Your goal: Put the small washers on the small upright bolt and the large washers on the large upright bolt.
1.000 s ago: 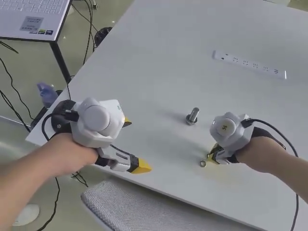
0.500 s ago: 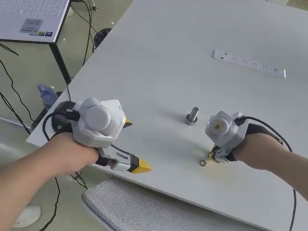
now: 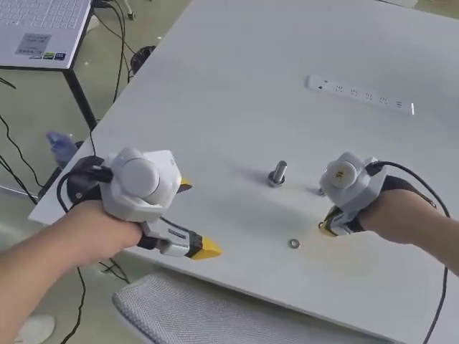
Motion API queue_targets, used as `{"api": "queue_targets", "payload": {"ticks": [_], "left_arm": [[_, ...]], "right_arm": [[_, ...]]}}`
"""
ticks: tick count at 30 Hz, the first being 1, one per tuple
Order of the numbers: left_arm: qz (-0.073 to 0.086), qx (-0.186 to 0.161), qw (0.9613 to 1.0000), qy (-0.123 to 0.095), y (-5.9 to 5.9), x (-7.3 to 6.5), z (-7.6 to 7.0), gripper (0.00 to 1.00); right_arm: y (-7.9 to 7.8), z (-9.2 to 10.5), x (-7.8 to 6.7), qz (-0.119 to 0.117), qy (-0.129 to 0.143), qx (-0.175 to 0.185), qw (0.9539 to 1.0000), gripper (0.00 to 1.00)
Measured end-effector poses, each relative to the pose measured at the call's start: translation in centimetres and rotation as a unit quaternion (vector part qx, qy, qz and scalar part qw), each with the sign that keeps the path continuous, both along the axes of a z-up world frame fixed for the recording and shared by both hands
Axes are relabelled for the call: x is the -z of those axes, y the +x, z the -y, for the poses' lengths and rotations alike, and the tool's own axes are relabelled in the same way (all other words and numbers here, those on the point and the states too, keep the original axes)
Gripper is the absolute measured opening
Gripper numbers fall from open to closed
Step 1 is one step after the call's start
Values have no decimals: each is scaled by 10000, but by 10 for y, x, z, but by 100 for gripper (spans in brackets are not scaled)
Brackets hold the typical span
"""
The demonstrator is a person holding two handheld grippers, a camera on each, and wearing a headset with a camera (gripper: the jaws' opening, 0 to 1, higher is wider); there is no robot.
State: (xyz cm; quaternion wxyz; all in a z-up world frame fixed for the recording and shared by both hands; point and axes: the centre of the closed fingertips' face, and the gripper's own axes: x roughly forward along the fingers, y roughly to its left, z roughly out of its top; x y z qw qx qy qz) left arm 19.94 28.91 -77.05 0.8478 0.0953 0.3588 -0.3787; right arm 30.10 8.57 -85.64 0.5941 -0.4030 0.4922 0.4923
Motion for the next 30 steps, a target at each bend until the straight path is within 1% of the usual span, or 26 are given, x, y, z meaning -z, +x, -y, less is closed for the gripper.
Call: {"api": "queue_targets", "payload": {"ticks": [5, 7, 10, 13, 19, 23, 30], "left_arm": [[4, 15, 10000, 14, 1, -1, 2, 78], [9, 12, 10000, 10, 2, -1, 3, 77], [-2, 10, 10000, 22, 1, -1, 3, 77], [0, 5, 10000, 25, 1, -1, 3, 77], [16, -40, 10000, -14, 2, -3, 3, 77], [2, -48, 10000, -5, 2, -2, 1, 78], [2, -70, 10000, -18, 4, -2, 0, 80]], "right_arm": [[3, 8, -10, 13, -36, 72, 10000, 12], [7, 14, -11, 18, -26, 114, 9999, 12], [8, 16, -15, -29, 6, 199, 9998, 12], [10, 17, -19, -26, 17, 258, 9997, 12], [16, 16, -27, 4, 51, 295, 9996, 12], [25, 13, -33, 40, 67, 315, 9995, 12], [40, 6, -42, 91, 213, 410, 9989, 12]]}}
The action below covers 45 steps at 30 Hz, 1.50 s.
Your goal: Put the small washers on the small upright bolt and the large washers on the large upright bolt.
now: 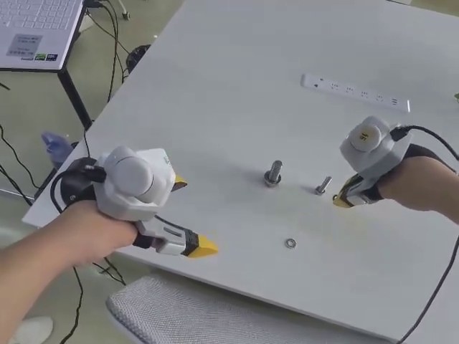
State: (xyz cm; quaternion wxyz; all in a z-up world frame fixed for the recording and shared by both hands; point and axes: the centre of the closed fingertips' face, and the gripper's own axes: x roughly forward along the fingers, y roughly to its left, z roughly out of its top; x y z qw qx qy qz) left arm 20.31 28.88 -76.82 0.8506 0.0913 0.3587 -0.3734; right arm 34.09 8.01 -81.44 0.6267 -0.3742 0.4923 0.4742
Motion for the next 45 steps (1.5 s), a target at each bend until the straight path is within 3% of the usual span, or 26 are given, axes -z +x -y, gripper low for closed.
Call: {"api": "queue_targets", "payload": {"ticks": [7, 14, 17, 27, 45], "left_arm": [[-12, -51, 10000, -28, 2, 0, -1, 83], [-67, -26, 10000, -36, -1, 4, 1, 84], [-92, -18, 10000, 0, -1, 6, 0, 84], [41, -72, 10000, -16, 5, -1, -3, 87], [-52, -74, 10000, 12, 3, 3, -2, 86]], "right_arm": [[21, -6, -8, 95, 128, 35, 9999, 12], [28, -12, -15, 149, 154, 37, 9998, 12], [29, -14, -15, 177, 143, -11, 9997, 12], [32, -21, -12, 215, 151, -93, 9996, 12], [34, -20, -5, 196, 115, -103, 9997, 12]]}}
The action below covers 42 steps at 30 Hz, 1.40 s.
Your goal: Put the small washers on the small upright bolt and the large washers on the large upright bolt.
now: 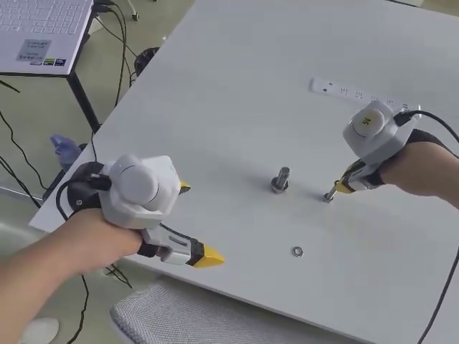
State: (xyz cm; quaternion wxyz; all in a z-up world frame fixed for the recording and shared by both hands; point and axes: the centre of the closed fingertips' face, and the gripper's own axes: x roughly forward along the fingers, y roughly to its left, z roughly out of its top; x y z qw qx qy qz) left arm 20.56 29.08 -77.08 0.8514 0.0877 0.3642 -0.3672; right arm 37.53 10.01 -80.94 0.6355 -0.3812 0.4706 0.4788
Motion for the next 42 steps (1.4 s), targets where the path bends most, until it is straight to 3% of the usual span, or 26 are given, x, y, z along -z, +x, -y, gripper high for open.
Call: {"api": "queue_targets", "payload": {"ticks": [20, 28, 42], "left_arm": [[-59, -31, 10000, -1, -1, 4, -3, 83], [-64, -54, 10000, -11, 0, 6, -5, 83], [-123, -16, 9999, -8, -1, 9, -2, 82]], "right_arm": [[1, 1, 7, 14, -26, -10, 10000, 12], [8, 0, 16, 3, -22, -17, 10000, 12], [1, 0, 24, -29, -58, -41, 10000, 12]]}}
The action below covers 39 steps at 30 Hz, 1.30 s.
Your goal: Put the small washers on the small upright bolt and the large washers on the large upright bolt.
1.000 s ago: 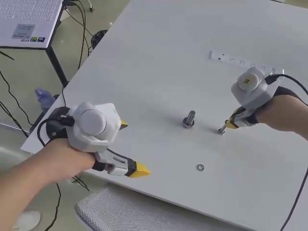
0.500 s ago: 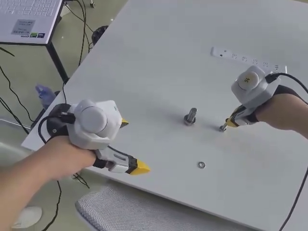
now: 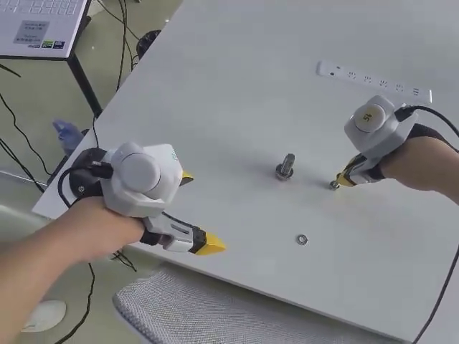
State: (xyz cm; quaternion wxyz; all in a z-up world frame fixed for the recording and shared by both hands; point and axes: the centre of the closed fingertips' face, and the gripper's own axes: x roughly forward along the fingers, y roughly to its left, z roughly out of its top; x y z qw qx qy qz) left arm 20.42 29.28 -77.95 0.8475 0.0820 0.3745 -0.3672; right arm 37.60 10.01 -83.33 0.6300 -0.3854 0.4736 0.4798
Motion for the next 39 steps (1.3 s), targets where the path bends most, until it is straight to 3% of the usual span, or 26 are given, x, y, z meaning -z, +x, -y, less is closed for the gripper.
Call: {"api": "queue_targets", "payload": {"ticks": [13, 22, 36, 39], "left_arm": [[-34, -18, 10000, 4, 1, 1, -1, 82], [-48, -4, 10000, 5, 3, 1, -1, 81], [-108, 13, 9999, -45, 4, 4, -1, 80], [-61, 15, 9999, -80, 6, 2, 0, 80]], "right_arm": [[-1, 0, 11, -63, -26, -46, 10000, 12], [6, 1, 28, -88, -73, -75, 9999, 12], [3, -3, 30, -57, -131, -181, 9997, 12], [1, -3, 29, -67, -157, -199, 9997, 12]]}}
